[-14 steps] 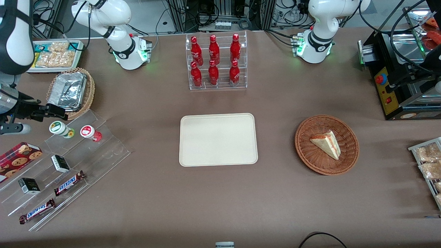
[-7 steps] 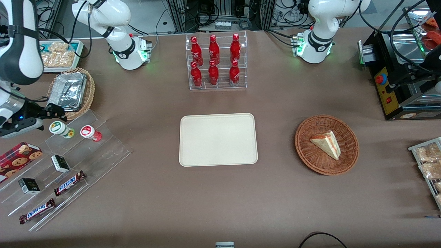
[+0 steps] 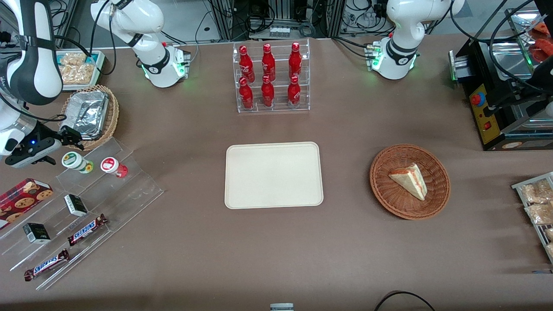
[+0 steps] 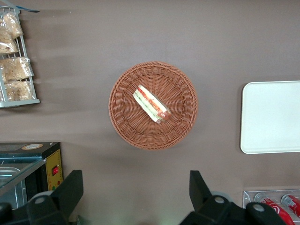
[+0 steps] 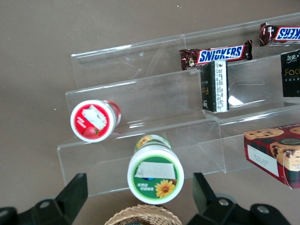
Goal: Place green gum on tray
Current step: 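Lower the open right gripper around the green-lidded gum tub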
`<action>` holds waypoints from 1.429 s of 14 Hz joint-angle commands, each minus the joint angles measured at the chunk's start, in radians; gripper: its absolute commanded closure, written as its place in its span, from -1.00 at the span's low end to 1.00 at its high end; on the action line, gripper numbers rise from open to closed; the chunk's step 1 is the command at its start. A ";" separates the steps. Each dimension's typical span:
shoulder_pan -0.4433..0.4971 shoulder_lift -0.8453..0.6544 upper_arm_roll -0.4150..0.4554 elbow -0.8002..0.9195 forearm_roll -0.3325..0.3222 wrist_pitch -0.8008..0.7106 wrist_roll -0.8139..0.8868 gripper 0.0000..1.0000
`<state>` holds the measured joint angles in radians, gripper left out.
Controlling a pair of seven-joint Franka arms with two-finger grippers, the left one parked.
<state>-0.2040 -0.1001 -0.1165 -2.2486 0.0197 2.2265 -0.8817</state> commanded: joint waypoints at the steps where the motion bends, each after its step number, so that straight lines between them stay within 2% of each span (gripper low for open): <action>1: -0.005 0.017 0.001 -0.020 -0.015 0.050 -0.014 -1.00; 5: -0.005 0.049 0.001 -0.020 -0.015 0.093 -0.016 -1.00; 20: -0.014 0.062 -0.006 -0.028 -0.015 0.096 -0.037 -0.98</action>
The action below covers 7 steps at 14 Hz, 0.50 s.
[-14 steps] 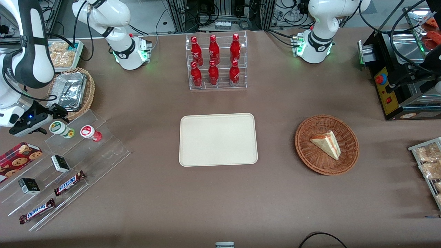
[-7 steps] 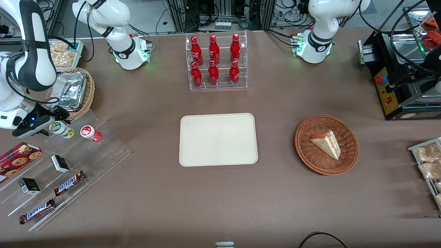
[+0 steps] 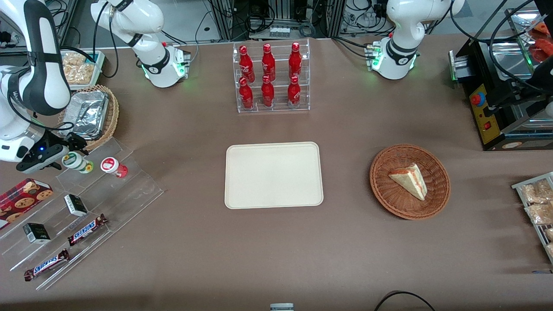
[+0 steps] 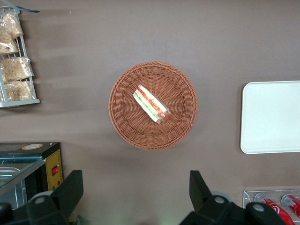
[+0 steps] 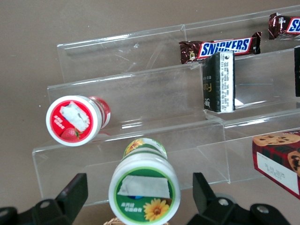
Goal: Place green gum on tray
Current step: 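Lower the open right gripper around the green-lidded gum tub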
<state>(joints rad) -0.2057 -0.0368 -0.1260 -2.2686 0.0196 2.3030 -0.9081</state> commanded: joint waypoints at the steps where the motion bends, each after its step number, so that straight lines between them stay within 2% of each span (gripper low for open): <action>1: -0.011 -0.002 0.003 -0.009 -0.015 0.018 -0.011 -0.92; 2: -0.011 -0.002 0.002 -0.009 -0.015 0.018 -0.011 -0.72; 3: -0.011 -0.002 0.002 -0.008 -0.015 0.016 -0.017 -0.30; 4: -0.011 -0.002 0.002 -0.008 -0.015 0.012 -0.020 0.37; 5: -0.009 0.001 0.002 -0.006 -0.015 0.010 -0.018 0.92; 7: -0.008 0.009 0.002 0.001 -0.015 0.004 -0.017 1.00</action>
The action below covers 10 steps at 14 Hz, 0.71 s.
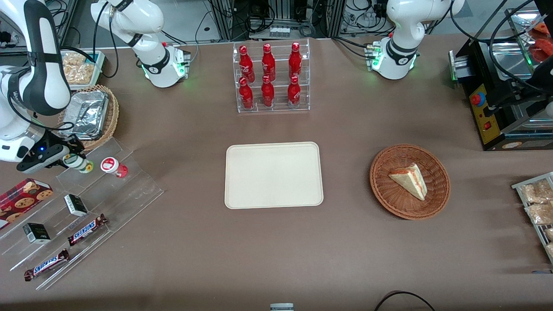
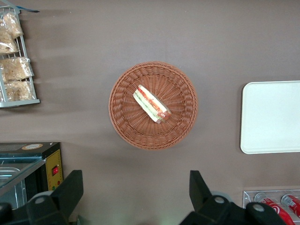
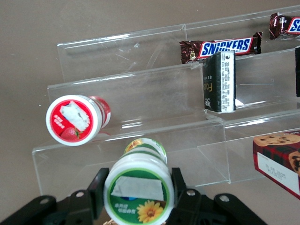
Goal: Place green gum on tray
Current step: 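Close the right gripper on the green gum tub and lift it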
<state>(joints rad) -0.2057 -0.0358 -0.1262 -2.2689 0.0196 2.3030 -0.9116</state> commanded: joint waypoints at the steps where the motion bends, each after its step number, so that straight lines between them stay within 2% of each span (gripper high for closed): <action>1: -0.004 0.007 0.003 0.005 -0.015 0.001 -0.015 1.00; 3: -0.003 0.001 0.003 0.026 -0.015 -0.028 -0.018 1.00; 6: 0.006 -0.001 0.013 0.121 -0.013 -0.152 -0.003 1.00; 10: 0.090 0.007 0.014 0.270 -0.013 -0.293 0.035 1.00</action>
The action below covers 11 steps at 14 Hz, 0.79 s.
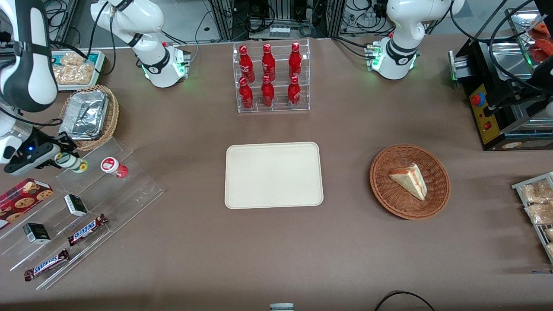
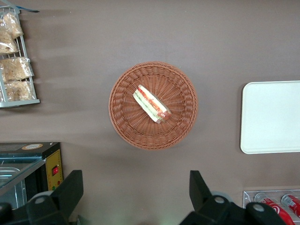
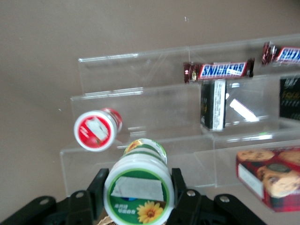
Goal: Place green gum on tray
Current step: 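Close the right gripper on the green gum tub and lift it, then carry the green gum tub with the right gripper over the cream tray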
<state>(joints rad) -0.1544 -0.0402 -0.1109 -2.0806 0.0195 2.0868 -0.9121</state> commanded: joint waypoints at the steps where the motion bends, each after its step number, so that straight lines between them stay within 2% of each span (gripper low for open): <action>1: 0.071 0.014 -0.001 0.115 -0.013 -0.120 0.085 1.00; 6: 0.268 0.017 0.003 0.224 -0.010 -0.287 0.401 1.00; 9: 0.410 0.020 0.014 0.243 -0.009 -0.303 0.597 1.00; 11: 0.502 0.063 0.014 0.266 -0.001 -0.301 0.796 1.00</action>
<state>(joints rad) 0.2804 -0.0307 -0.0891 -1.8722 0.0198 1.8153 -0.2573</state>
